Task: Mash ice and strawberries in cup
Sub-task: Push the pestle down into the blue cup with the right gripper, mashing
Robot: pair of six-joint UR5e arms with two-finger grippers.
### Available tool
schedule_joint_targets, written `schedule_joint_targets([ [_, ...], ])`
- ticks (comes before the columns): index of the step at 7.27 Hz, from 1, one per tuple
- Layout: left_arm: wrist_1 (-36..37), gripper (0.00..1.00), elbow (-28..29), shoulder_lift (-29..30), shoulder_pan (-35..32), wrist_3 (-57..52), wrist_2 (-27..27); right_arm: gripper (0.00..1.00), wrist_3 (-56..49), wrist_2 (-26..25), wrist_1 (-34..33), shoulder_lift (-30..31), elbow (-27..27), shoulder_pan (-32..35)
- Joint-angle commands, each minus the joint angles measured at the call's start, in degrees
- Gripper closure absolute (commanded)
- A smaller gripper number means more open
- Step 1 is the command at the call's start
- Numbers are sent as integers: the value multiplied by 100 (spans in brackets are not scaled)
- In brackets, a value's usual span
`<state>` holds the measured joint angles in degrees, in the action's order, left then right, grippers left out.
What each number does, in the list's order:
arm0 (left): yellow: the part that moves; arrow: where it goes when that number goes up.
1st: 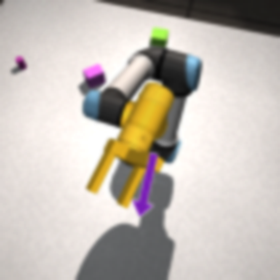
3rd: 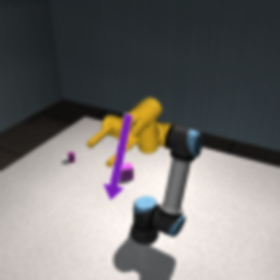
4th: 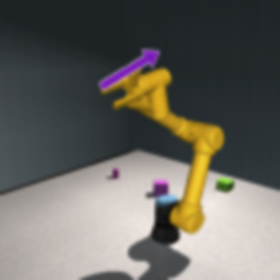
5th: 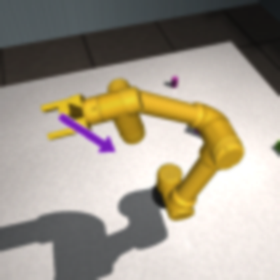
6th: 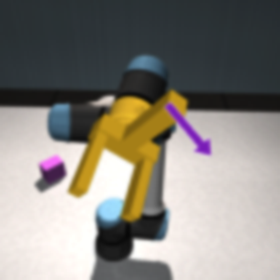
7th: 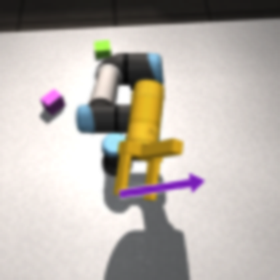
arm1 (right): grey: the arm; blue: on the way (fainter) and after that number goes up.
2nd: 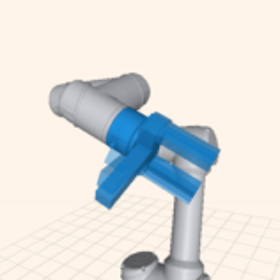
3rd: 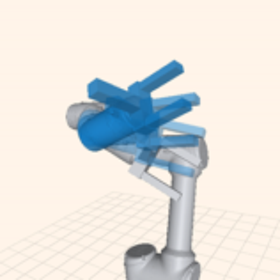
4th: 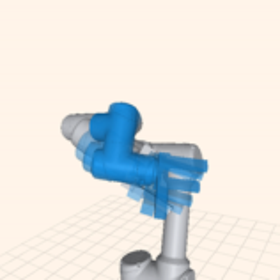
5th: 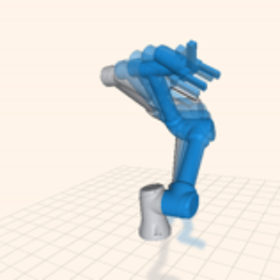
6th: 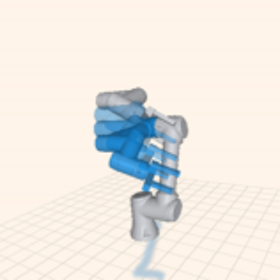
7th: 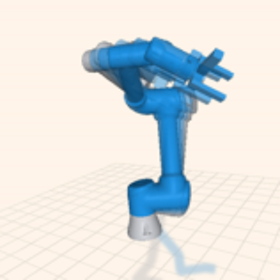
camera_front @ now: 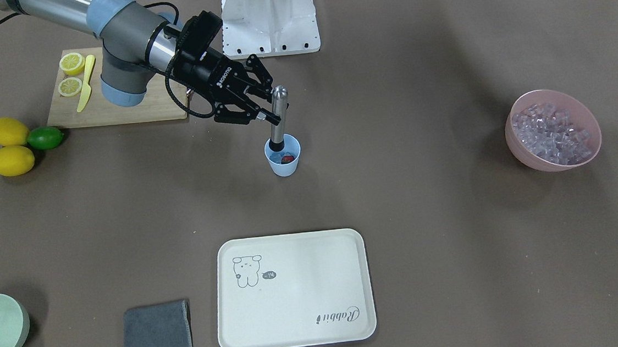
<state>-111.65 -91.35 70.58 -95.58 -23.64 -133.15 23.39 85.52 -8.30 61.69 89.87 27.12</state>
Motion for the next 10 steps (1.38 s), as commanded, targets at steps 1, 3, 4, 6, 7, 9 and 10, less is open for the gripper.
schedule_joint_targets([
  [1,-6,1,4,0,-13,0,0,100,-1,-245,425,-86,-531,-154],
  [3,-6,1,4,0,5,0,0,100,-1,-395,443,-78,-620,-295],
  [4,-6,1,4,0,5,0,0,100,-1,-404,443,-86,-585,-286],
  [6,-6,1,4,0,5,0,9,100,42,-378,-123,-227,0,-217],
  [7,-6,1,4,0,5,0,9,100,69,-352,-946,-227,709,-164],
  [9,-6,1,47,0,5,0,18,100,148,-307,-973,-123,648,-189],
  [10,-14,0,48,0,5,0,18,100,113,-342,168,-156,-216,-216],
])
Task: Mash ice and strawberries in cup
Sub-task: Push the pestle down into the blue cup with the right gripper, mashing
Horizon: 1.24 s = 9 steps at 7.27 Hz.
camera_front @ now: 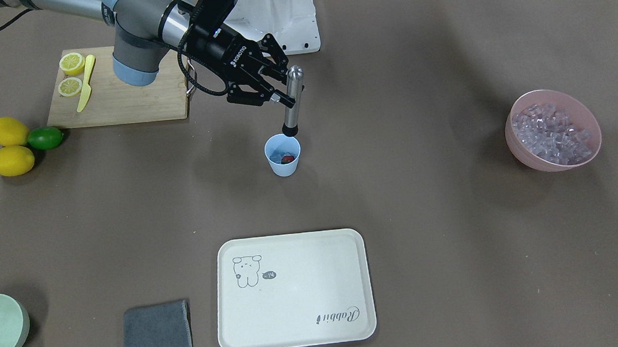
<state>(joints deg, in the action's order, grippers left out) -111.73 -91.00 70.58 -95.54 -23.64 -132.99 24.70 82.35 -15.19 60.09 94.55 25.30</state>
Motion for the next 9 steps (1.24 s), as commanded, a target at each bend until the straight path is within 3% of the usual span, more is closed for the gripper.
schedule_joint_targets([
  [1,2,0,21,0,0,0,1,100,-35,-18,1434,3,-1257,-34],
  [5,-51,1,91,0,0,0,1,100,-88,-35,1396,-6,-1220,-78],
  [7,-51,1,91,0,0,0,1,100,-9,-26,1056,-50,-835,-26],
  [8,-51,0,100,0,0,0,1,100,374,-9,35,54,-206,9],
  [9,-42,0,100,0,0,0,1,100,1448,113,-1263,203,435,18],
])
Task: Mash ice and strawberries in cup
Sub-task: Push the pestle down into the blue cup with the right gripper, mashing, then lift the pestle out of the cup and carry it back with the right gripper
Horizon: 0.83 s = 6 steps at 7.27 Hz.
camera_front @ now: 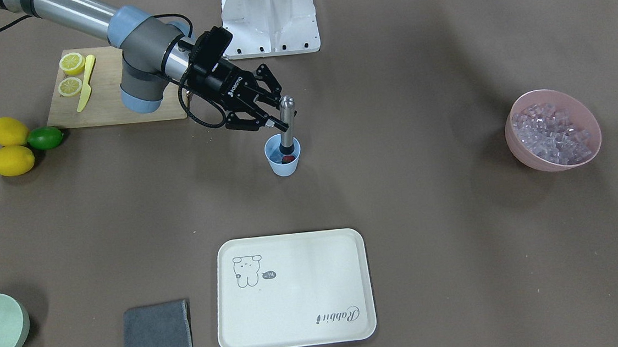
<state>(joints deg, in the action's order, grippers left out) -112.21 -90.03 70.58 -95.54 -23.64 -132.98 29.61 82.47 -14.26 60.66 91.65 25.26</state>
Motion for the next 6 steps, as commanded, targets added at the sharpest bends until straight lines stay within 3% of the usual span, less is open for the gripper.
schedule_joint_targets([
  [1,7,0,55,0,0,0,0,100,1551,529,-3118,104,1401,318],
  [2,7,1,64,9,9,0,0,100,2009,1090,-4388,43,1764,652],
  [3,-2,1,64,9,9,0,0,100,2640,1870,-5054,68,1751,986],
  [6,-2,0,116,0,9,-9,-18,100,2647,4156,-7435,165,1567,1944],
])
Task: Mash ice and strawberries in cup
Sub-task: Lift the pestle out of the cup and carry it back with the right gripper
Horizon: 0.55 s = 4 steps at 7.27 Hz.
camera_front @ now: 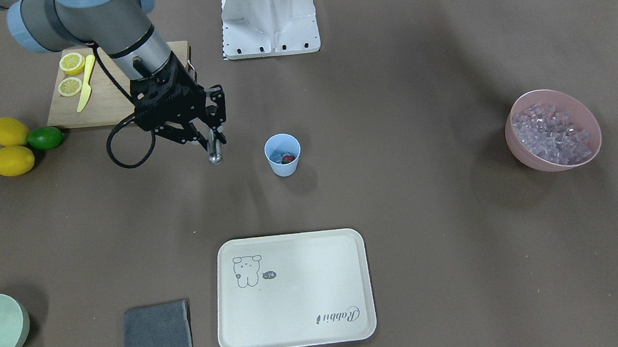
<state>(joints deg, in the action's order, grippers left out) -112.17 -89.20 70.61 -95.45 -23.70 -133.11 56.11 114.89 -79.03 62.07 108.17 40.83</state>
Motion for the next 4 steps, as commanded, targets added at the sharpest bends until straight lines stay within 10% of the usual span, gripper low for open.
schedule_joint_targets([
  [1,-67,1,78,-4,0,-3,-4,100,-343,1583,-1383,51,-364,739],
  [4,-138,1,122,-4,0,-3,-4,100,-1930,1862,-1791,190,-1392,1075],
])
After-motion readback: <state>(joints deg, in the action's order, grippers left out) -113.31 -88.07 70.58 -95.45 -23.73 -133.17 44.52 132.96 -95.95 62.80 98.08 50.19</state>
